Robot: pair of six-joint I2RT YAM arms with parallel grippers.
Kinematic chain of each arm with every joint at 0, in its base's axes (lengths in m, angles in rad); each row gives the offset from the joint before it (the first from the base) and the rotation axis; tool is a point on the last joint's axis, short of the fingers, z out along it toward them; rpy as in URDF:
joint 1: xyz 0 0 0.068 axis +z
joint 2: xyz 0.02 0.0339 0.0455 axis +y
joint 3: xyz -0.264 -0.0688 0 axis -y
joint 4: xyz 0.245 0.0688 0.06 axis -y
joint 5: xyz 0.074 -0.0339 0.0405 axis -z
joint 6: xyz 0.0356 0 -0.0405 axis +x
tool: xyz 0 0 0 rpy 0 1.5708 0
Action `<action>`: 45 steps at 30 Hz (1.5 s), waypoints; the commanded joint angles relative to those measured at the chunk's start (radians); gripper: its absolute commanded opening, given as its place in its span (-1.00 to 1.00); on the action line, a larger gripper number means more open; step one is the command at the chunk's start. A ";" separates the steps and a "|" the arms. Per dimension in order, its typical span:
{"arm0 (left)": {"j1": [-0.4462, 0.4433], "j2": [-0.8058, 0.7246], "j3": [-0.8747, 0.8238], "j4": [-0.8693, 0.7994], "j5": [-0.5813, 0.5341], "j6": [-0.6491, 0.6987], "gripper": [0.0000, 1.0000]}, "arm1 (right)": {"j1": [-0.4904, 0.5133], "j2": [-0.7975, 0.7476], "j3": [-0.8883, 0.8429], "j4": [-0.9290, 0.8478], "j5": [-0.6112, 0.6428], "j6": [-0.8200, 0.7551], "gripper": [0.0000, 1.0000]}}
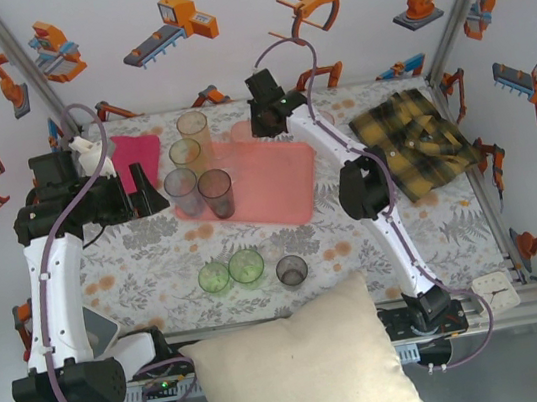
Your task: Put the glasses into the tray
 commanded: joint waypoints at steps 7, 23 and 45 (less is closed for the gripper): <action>0.006 0.004 0.022 -0.005 0.034 0.003 0.94 | -0.003 0.035 0.053 0.029 -0.029 0.039 -0.86; 0.009 0.005 0.018 0.001 0.040 0.001 0.94 | -0.005 0.054 0.061 0.016 -0.050 0.043 -0.75; 0.009 -0.003 0.016 0.005 0.036 0.002 0.94 | -0.013 0.066 0.129 0.023 -0.121 0.051 -0.27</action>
